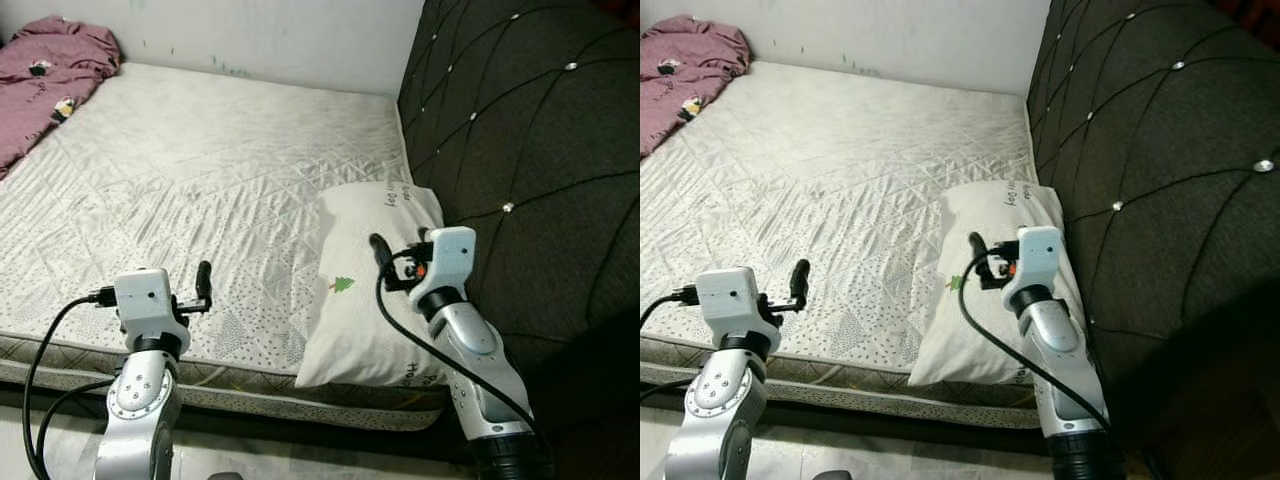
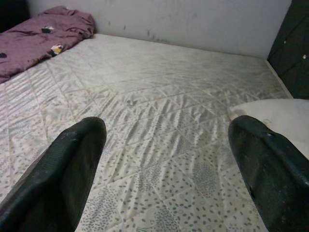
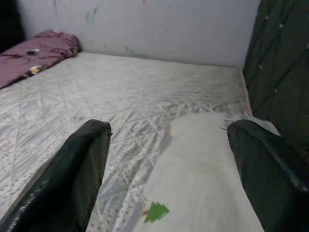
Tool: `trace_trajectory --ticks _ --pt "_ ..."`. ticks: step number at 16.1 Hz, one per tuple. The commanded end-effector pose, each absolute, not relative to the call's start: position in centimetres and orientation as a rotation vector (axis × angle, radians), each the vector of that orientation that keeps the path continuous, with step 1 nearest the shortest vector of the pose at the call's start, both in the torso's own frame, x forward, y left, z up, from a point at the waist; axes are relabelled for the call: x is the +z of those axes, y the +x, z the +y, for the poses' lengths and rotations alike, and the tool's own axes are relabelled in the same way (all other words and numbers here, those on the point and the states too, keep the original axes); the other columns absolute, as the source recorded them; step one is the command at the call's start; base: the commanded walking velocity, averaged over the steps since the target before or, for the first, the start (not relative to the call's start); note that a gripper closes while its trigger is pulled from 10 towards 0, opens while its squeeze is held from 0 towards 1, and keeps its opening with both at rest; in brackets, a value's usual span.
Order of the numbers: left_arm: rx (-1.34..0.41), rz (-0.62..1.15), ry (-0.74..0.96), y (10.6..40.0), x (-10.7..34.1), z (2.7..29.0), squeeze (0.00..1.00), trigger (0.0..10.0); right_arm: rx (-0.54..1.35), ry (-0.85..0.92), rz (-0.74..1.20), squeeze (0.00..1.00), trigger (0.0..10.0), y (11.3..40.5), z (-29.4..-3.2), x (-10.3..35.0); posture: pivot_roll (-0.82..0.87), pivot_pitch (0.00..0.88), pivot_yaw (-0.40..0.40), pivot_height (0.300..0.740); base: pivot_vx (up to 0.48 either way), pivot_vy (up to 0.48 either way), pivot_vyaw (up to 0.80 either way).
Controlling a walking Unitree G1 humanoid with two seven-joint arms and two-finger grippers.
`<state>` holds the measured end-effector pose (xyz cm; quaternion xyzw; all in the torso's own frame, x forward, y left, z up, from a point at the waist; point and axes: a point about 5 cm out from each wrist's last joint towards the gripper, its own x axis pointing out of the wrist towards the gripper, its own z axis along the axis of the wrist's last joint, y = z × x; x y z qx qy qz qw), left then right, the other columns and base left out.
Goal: Clean up the room
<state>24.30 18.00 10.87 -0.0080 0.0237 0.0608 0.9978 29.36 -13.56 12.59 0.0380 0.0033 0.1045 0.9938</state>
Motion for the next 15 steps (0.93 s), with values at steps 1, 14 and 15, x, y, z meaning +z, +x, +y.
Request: trace_trajectory --ticks 1,14,15 --pt "0.117 0.063 -0.021 24.32 10.62 17.92 0.00 10.0 0.196 0.081 0.029 0.00 10.0 29.33 -13.88 12.19 0.00 0.000 -0.064 0.740 0.000 0.480 0.00" --pt "0.117 0.063 -0.021 24.32 10.62 17.92 0.00 10.0 0.196 0.081 0.029 0.00 10.0 29.33 -13.88 12.19 0.00 0.000 -0.064 0.740 0.000 0.480 0.00" --pt "0.117 0.063 -0.021 24.32 10.62 17.92 0.00 10.0 0.196 0.081 0.029 0.00 10.0 29.33 -13.88 12.19 0.00 0.000 -0.064 0.740 0.000 0.480 0.00"
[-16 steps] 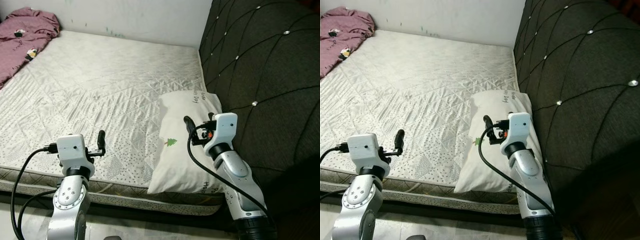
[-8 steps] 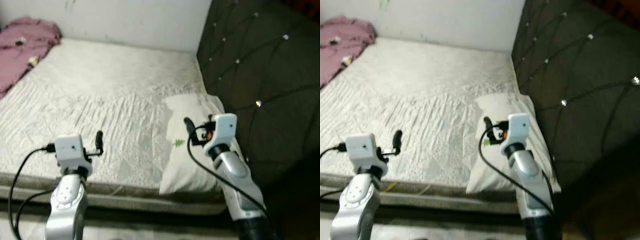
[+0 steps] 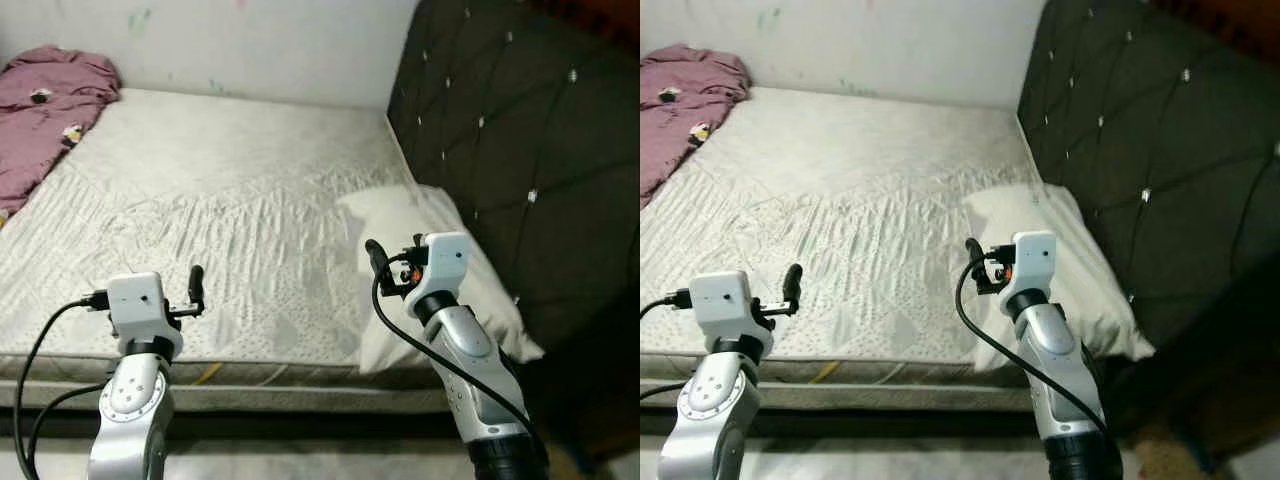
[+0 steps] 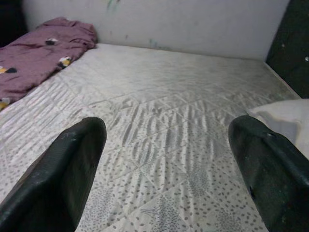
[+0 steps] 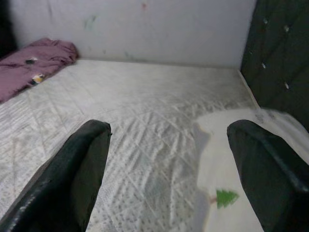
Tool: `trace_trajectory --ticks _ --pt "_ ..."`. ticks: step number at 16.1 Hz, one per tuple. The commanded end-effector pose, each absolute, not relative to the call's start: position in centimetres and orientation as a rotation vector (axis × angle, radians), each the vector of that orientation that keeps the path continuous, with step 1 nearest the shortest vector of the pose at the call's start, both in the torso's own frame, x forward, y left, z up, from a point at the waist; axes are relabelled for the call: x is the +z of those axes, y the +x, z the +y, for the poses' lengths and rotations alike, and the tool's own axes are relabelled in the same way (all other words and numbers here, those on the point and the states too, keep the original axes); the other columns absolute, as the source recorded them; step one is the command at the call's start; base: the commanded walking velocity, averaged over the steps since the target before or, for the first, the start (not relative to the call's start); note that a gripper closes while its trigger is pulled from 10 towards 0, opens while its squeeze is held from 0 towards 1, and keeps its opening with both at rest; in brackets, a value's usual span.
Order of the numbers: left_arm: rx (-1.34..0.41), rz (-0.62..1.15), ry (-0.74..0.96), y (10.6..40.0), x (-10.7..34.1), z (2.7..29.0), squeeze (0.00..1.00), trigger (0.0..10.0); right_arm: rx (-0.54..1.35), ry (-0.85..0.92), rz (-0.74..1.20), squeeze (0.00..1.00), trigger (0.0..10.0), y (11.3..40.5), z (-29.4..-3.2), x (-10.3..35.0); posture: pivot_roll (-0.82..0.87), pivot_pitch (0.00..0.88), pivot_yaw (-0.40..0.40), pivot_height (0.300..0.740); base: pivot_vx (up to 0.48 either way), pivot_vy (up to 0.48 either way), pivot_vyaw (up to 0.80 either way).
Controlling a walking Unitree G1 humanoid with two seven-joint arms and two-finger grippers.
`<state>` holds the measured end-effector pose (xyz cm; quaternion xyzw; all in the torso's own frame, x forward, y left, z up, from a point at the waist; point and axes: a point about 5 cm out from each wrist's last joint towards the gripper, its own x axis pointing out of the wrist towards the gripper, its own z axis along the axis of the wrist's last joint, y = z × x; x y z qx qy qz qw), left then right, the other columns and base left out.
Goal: Clean up the room
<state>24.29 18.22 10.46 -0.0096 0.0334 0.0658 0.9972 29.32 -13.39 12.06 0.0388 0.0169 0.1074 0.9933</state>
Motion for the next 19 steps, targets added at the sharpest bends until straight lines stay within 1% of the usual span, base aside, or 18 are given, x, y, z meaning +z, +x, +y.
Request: trace_trajectory --ticks 1,3,14,19 --pt "0.117 0.063 -0.021 24.32 10.62 17.92 0.00 10.0 0.196 0.081 0.029 0.00 10.0 29.33 -13.88 12.19 0.00 0.000 -0.064 0.740 0.000 0.480 0.00" --pt "0.085 0.035 -0.029 24.52 10.87 17.37 0.00 10.0 0.218 0.069 0.059 0.00 10.0 29.39 -13.71 11.56 0.00 0.000 -0.071 0.740 0.000 0.000 0.00" --pt "0.046 0.018 -0.047 24.44 11.11 17.09 0.00 10.0 0.221 0.064 0.065 0.00 10.0 29.45 -13.67 11.49 0.00 0.000 -0.069 0.740 0.000 0.000 0.00" --pt "0.036 0.015 -0.048 24.46 11.14 17.02 0.00 10.0 0.219 0.063 0.065 0.00 10.0 29.45 -13.69 11.49 0.00 0.000 -0.070 0.740 0.321 0.000 0.00"
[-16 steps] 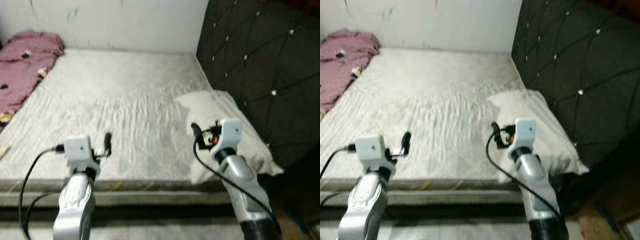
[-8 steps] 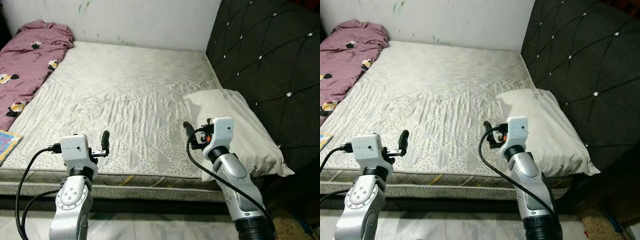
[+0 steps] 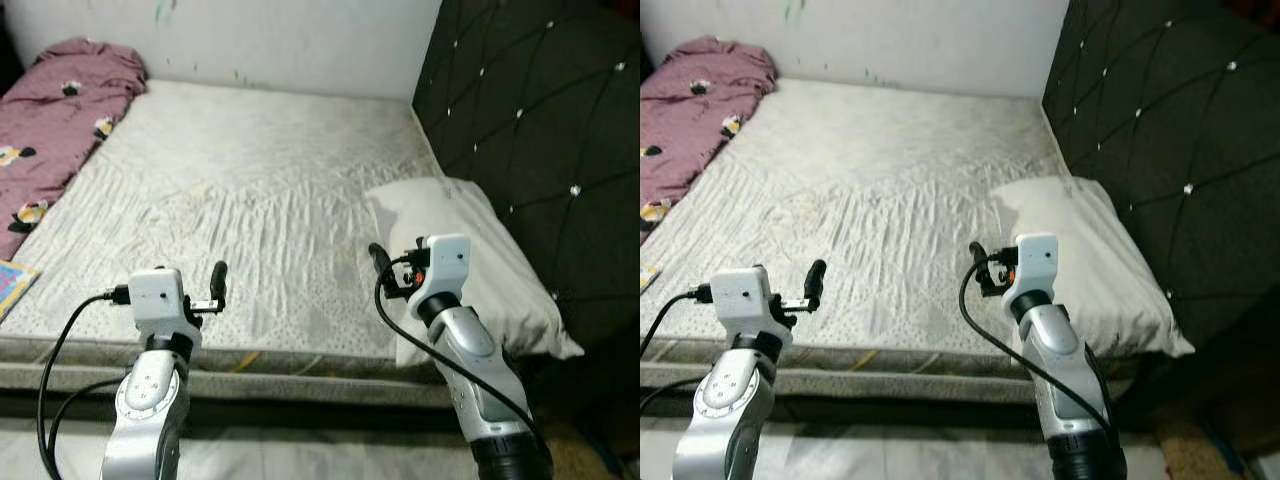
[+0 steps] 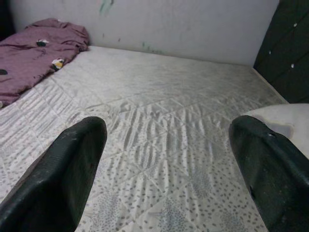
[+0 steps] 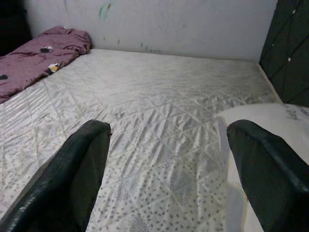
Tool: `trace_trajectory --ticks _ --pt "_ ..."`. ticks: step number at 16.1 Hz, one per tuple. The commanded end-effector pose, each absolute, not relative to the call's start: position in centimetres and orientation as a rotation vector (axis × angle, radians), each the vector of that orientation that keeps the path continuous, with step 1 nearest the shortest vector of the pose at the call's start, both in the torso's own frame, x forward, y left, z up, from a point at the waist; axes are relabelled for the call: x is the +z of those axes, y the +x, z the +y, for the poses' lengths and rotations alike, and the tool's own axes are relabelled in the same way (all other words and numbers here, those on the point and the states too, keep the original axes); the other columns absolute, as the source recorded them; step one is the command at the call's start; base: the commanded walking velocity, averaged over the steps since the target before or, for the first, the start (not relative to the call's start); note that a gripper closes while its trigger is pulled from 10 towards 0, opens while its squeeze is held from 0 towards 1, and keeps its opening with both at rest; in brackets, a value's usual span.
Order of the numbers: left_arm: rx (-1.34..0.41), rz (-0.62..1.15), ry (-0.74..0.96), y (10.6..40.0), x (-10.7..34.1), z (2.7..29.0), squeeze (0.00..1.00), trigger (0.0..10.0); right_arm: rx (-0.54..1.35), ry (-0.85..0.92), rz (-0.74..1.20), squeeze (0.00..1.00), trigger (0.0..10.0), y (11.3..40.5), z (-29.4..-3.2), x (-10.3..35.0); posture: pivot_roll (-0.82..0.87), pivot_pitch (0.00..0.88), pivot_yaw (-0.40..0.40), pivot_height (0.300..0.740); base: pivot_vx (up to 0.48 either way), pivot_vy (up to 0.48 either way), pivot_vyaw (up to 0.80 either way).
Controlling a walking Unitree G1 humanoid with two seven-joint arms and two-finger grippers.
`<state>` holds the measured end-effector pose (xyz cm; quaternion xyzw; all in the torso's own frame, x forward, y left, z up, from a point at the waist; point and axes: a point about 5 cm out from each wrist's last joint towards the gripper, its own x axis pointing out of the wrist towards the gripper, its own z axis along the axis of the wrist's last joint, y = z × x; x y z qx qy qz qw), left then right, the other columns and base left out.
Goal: Clean up the room
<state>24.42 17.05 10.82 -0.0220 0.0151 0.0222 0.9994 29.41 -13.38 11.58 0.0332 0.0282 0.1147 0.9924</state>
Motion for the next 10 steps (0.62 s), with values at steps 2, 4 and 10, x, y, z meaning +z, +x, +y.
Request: trace_trajectory --ticks 2,4,10 --pt "0.034 0.014 -0.049 24.46 11.15 17.01 0.00 10.0 0.219 0.064 0.067 0.00 10.0 29.46 -13.71 11.46 0.00 0.000 -0.069 0.740 0.270 0.000 -0.40" --pt "0.033 0.013 -0.049 24.46 11.16 16.99 0.00 10.0 0.219 0.064 0.066 0.00 10.0 29.46 -13.71 11.47 0.00 0.000 -0.069 0.740 0.289 0.000 -0.63" --pt "0.044 0.019 -0.051 24.57 11.10 16.95 0.00 10.0 0.215 0.063 0.068 0.00 10.0 29.44 -13.77 11.39 0.00 0.000 -0.067 0.740 0.189 0.000 -0.09"
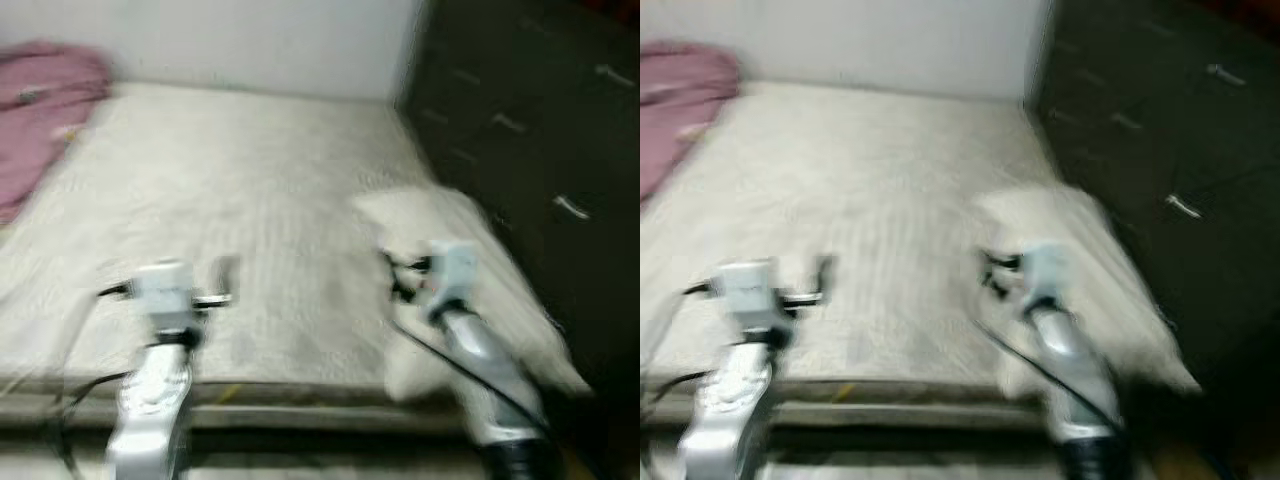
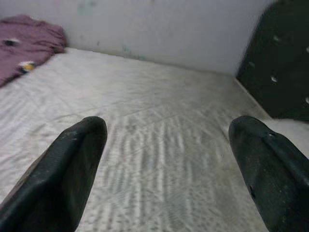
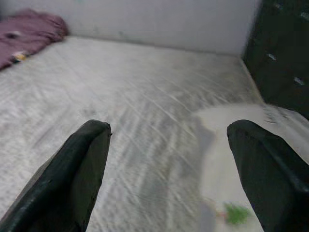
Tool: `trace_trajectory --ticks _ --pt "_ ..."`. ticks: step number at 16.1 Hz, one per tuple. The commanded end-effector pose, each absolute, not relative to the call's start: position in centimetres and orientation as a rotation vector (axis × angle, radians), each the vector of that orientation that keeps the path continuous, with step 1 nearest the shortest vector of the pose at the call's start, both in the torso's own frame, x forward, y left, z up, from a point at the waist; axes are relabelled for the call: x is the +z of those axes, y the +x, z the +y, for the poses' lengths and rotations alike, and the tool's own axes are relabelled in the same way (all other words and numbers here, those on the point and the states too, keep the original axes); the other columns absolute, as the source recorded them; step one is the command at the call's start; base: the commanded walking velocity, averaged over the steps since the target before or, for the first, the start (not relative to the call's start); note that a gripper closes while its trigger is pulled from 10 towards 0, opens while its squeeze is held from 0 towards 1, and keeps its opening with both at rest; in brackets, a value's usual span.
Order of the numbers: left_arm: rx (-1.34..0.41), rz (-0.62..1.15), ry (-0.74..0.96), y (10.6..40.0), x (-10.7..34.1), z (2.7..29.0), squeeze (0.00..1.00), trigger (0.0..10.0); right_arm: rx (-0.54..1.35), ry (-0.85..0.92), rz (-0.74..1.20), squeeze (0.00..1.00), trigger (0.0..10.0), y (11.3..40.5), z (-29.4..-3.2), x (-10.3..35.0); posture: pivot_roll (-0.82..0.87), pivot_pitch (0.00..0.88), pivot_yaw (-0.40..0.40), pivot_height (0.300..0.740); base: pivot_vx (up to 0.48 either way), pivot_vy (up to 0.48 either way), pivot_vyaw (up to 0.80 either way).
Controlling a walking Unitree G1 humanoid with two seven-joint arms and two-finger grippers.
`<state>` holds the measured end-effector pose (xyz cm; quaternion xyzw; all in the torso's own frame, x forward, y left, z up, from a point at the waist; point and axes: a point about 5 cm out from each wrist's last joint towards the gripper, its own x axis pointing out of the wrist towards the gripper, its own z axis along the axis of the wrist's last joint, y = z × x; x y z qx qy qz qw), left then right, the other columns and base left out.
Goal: Clean up the room
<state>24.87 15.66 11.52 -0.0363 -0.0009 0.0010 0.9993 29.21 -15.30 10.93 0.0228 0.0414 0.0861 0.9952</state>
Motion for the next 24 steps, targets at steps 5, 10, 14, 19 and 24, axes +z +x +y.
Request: trace_trajectory --ticks 5,10,14,19,24 --pt "0.053 0.036 -0.046 24.63 10.91 16.98 0.00 10.0 0.213 0.062 0.071 0.00 10.0 29.44 -13.76 11.27 0.00 0.000 -0.067 0.740 0.000 0.000 0.00" --pt "0.051 0.039 -0.059 24.67 10.87 16.99 0.00 10.0 0.213 0.055 0.080 0.00 10.0 29.51 -13.72 11.10 0.00 0.000 -0.068 0.740 0.000 0.441 -0.09" --pt "0.050 0.039 -0.068 24.68 10.84 16.91 0.00 10.0 0.215 0.050 0.083 0.00 10.0 29.53 -13.77 11.01 0.00 0.000 -0.070 0.740 0.000 0.472 -0.33" --pt "0.050 0.036 -0.098 24.74 10.85 16.81 0.00 10.0 0.220 0.042 0.088 0.00 10.0 29.58 -13.74 10.97 0.00 0.000 -0.073 0.740 0.000 0.472 -0.57" --pt "0.038 0.028 -0.118 24.77 10.91 16.69 0.00 10.0 0.218 0.042 0.092 0.00 10.0 29.63 -13.79 10.89 0.00 0.000 -0.073 0.740 0.000 0.468 -0.40"
